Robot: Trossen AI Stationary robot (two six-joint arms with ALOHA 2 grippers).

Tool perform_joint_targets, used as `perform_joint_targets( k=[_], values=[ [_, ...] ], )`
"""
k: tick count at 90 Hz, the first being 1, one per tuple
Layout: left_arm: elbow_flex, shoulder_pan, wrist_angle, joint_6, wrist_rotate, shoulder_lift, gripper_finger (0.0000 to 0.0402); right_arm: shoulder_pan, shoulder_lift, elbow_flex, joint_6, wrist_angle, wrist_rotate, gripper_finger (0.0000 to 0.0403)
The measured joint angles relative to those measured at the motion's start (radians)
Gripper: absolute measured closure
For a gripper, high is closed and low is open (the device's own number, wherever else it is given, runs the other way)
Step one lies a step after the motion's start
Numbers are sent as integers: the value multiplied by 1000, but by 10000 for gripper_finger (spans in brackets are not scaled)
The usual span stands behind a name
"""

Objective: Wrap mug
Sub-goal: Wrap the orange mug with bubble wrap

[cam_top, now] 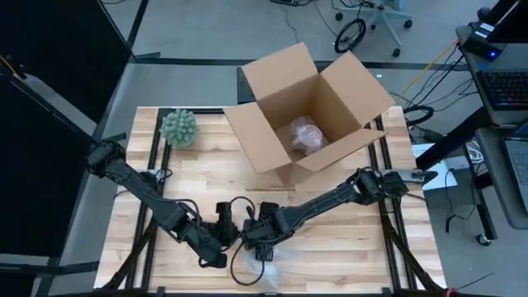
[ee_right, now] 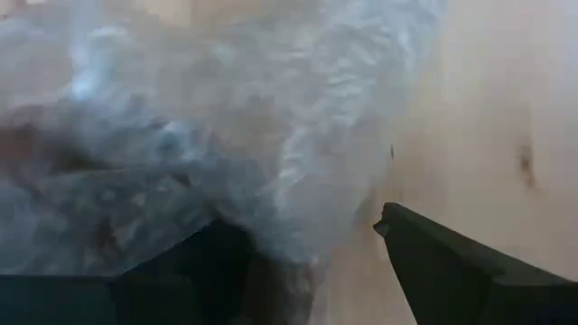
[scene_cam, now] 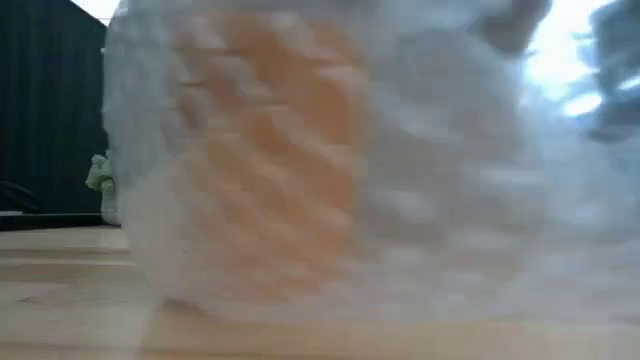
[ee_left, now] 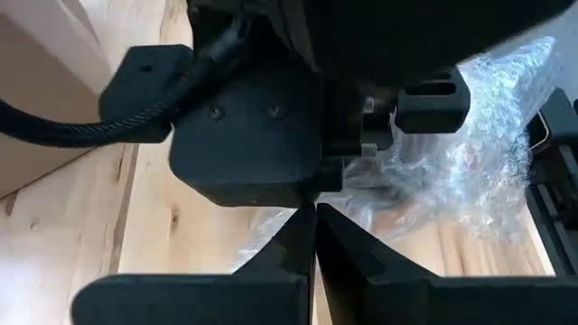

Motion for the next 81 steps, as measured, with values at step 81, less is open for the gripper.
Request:
perform_joint_targets(
  k=[81],
  values=[
    [0,-2,5,-1,0,0,402,-5,-221,-9,-27,-60,-3,172]
  ],
)
